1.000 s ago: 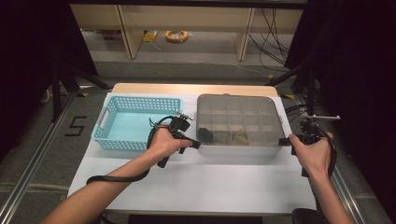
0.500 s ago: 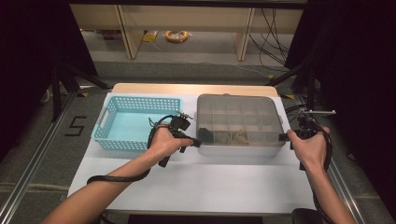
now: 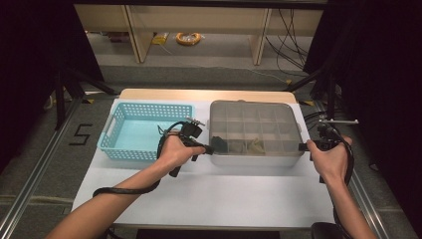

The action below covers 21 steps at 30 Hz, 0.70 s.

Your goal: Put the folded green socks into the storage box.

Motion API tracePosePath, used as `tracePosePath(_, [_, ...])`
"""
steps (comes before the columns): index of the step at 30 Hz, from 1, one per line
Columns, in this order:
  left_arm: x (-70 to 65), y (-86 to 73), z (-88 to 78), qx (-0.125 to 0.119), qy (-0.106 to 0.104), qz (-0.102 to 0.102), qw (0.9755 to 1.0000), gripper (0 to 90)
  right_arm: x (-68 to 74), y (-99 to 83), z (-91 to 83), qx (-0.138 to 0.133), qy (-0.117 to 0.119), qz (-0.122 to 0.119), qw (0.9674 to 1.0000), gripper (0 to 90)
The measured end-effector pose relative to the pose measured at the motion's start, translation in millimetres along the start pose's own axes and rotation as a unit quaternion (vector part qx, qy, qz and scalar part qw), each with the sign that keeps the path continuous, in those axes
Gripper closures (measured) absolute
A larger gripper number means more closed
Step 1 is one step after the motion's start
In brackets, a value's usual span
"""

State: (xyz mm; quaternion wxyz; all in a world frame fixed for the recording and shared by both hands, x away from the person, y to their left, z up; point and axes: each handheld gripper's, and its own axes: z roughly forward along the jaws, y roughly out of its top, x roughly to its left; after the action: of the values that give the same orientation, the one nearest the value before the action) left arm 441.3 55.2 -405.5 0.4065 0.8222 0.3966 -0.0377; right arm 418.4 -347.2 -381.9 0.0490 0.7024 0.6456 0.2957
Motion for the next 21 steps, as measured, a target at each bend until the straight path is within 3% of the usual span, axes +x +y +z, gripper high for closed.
tracePosePath(1, [0.0, 0.0, -1.4, -0.001, 0.0, 0.006, 1.0, 89.7, 0.0, -1.9, 2.4, -0.023, 0.006, 0.005, 0.9997, 90.0])
tracePosePath(3, [-1.3, -0.1, -5.2, -0.01, 0.006, 0.016, 0.9998, 88.1, -2.1, -2.9, -0.9, -0.02, 0.006, -0.007, 0.9998, 89.8])
tracePosePath(4, [-1.3, -0.3, -7.0, -0.017, 0.008, 0.02, 0.9996, 87.0, -6.1, -3.2, 2.0, -0.039, 0.005, -0.031, 0.9987, 89.6])
tracePosePath(5, [-1.1, -0.8, -8.7, -0.024, 0.008, 0.023, 0.9994, 86.1, -0.4, -3.5, -2.6, -0.014, 0.011, 0.009, 0.9998, 89.5])
tracePosePath(6, [-0.5, -1.2, -11.3, -0.028, 0.01, 0.029, 0.9991, 85.3, -5.0, -3.8, -1.8, -0.026, 0.014, -0.024, 0.9993, 89.3])
tracePosePath(7, [0.2, -1.6, -14.2, -0.032, 0.013, 0.037, 0.9987, 84.6, 1.9, -5.4, -4.8, -0.018, 0.012, 0.015, 0.9997, 89.2])
tracePosePath(8, [0.2, -2.3, -16.8, -0.04, 0.02, 0.041, 0.9982, 83.5, 1.4, -6.9, -2.9, -0.039, 0.013, 0.013, 0.9991, 88.9])
tracePosePath(9, [0.7, -3.0, -19.4, -0.047, 0.026, 0.045, 0.9975, 82.0, 5.5, -7.7, -3.9, -0.036, 0.015, 0.039, 0.9985, 88.5])
tracePosePath(10, [0.7, -3.0, -19.4, -0.047, 0.026, 0.045, 0.9975, 80.2, 5.5, -7.7, -3.9, -0.036, 0.015, 0.039, 0.9985, 88.5])
tracePosePath(11, [2.5, -4.0, -23.3, -0.054, 0.029, 0.053, 0.9967, 80.2, -0.1, -8.3, -6.2, -0.027, 0.013, 0.003, 0.9995, 88.2])
tracePosePath(12, [4.3, -5.6, -27.1, -0.068, 0.041, 0.066, 0.9946, 72.9, -0.7, -10.8, -6.5, -0.03, 0.02, 0.012, 0.9993, 87.5])
tracePosePath(14, [7.0, -7.3, -31.6, -0.078, 0.049, 0.075, 0.9929, 71.5, -3.7, -11.6, -5.1, -0.053, 0.016, -0.002, 0.9984, 87.0])
tracePosePath(15, [8.6, -8.2, -34.4, -0.083, 0.052, 0.078, 0.9921, 70.1, -5.7, -11.7, -2.6, -0.075, 0.002, -0.016, 0.997, 86.7])
tracePosePath(16, [10.9, -9.4, -38.1, -0.084, 0.058, 0.086, 0.991, 68.4, 0.2, -14.1, -6.8, -0.059, 0.003, 0.024, 0.998, 86.2])
tracePosePath(21, [20.5, -17.9, -52.6, -0.097, 0.075, 0.103, 0.987, 60.9, -4.5, -20.6, -11.2, -0.083, -0.003, 0.006, 0.9965, 83.4])
